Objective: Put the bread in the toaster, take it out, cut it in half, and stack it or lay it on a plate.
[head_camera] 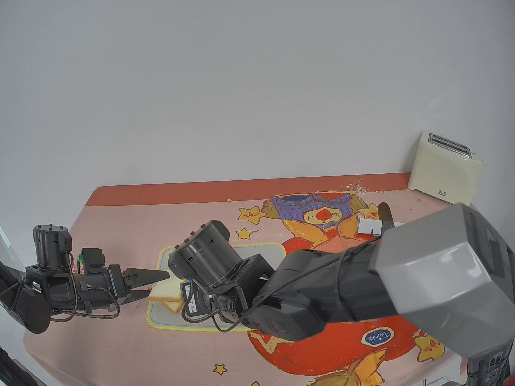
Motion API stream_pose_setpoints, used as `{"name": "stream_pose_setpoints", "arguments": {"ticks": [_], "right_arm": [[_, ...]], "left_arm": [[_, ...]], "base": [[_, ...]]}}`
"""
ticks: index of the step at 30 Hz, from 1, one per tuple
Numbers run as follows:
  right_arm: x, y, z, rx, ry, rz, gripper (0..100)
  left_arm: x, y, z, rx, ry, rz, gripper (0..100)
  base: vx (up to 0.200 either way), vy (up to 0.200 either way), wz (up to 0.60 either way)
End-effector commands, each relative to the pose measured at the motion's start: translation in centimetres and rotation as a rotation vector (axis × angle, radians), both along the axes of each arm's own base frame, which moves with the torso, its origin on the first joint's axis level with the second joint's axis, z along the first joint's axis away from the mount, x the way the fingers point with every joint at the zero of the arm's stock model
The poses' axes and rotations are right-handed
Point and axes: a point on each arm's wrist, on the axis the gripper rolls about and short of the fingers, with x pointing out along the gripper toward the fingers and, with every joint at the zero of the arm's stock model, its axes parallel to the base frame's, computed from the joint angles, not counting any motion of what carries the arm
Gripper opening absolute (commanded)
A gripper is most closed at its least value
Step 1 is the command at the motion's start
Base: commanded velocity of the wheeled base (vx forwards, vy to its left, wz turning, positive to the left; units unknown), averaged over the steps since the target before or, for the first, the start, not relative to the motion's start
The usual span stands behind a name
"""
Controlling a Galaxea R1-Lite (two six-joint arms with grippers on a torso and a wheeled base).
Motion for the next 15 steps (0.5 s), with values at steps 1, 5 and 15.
{"name": "stream_pose_setpoints", "arguments": {"ticks": [1, 5, 15], "right_arm": [[-0.3, -0.5, 0.4, -0.003, 0.001, 0.001, 0], [-0.2, -0.9, 0.4, -0.01, 0.005, -0.004, 0], [0.3, -2.1, 0.6, -0.022, 0.012, -0.028, 0]], "left_arm": [[-0.5, 0.0, -0.3, -0.002, 0.009, -0.001, 100], [-0.5, 0.1, -0.4, 0.004, 0.011, 0.006, 100], [-0.7, 0.1, -0.5, 0.01, 0.012, 0.004, 100]], "base": [[0.0, 0.0, 0.0], [0.0, 0.1, 0.0], [0.0, 0.2, 0.0]]}}
